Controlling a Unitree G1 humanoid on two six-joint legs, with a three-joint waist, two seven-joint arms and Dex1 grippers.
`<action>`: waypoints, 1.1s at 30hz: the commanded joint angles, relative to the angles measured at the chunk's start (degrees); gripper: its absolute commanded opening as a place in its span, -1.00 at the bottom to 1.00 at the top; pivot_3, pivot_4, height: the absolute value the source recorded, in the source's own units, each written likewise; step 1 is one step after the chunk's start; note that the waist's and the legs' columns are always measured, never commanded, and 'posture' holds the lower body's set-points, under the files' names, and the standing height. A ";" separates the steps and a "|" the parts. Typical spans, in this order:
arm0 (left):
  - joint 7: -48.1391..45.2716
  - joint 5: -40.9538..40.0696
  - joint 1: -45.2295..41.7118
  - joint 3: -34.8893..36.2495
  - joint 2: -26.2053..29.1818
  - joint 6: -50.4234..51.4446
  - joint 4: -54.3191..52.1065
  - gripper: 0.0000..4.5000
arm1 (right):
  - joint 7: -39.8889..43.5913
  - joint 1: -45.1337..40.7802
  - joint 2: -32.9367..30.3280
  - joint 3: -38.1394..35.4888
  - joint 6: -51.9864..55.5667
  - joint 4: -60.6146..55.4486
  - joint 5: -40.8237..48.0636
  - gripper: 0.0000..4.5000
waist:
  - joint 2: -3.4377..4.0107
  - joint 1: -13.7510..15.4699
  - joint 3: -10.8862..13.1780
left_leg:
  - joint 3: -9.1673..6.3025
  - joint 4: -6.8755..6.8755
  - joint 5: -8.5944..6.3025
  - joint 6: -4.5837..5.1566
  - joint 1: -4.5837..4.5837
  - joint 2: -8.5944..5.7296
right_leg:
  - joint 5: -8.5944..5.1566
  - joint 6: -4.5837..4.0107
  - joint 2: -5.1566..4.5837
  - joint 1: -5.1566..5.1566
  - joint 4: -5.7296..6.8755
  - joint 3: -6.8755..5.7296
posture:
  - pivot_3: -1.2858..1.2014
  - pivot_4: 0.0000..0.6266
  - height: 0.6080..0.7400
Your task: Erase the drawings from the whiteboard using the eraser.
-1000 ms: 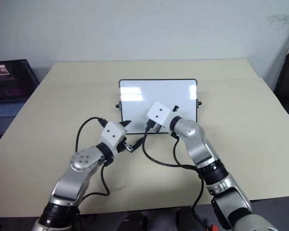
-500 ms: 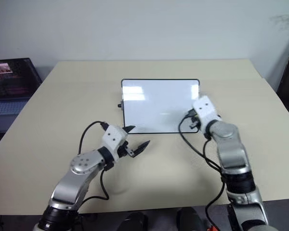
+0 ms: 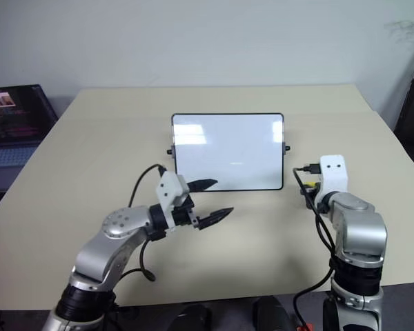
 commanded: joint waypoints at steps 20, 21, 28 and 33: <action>-9.70 -1.23 0.00 -2.39 2.64 -4.93 2.13 1.00 | -5.94 0.63 1.13 -1.62 -2.35 3.12 6.38 -0.53 | 0.05 -0.03 0.03 | 0.02 0.00 -0.01 0.02 0.00 0.00 | 0.00 0.00 0.02 0.00 0.00 0.01 | 0.03 -0.52 1.00; -9.68 -1.22 0.03 -2.37 2.69 -4.94 2.09 1.00 | -6.11 0.64 1.12 -1.79 -2.40 3.23 6.60 -0.53 | 0.05 -0.03 0.03 | 0.01 0.00 -0.01 0.02 0.00 0.00 | 0.00 0.00 0.02 0.00 0.00 0.01 | 0.03 -0.52 1.00; -9.53 -1.11 -0.37 -2.41 2.75 -4.95 2.32 1.00 | -6.94 1.24 0.81 -0.77 -3.44 3.55 7.82 -0.22 | 0.05 -0.03 0.03 | 0.01 0.00 -0.01 0.02 0.00 0.01 | 0.00 0.00 0.02 0.00 0.00 0.01 | 0.03 -0.52 1.00; -9.42 -1.10 -0.65 -2.48 2.57 -4.80 2.61 1.00 | -7.12 0.71 -0.96 0.17 -7.29 6.96 8.03 0.49 | 0.05 -0.03 0.03 | 0.02 0.00 -0.01 0.03 0.01 0.00 | 0.00 0.01 0.02 0.00 0.00 0.02 | 0.03 -0.52 1.00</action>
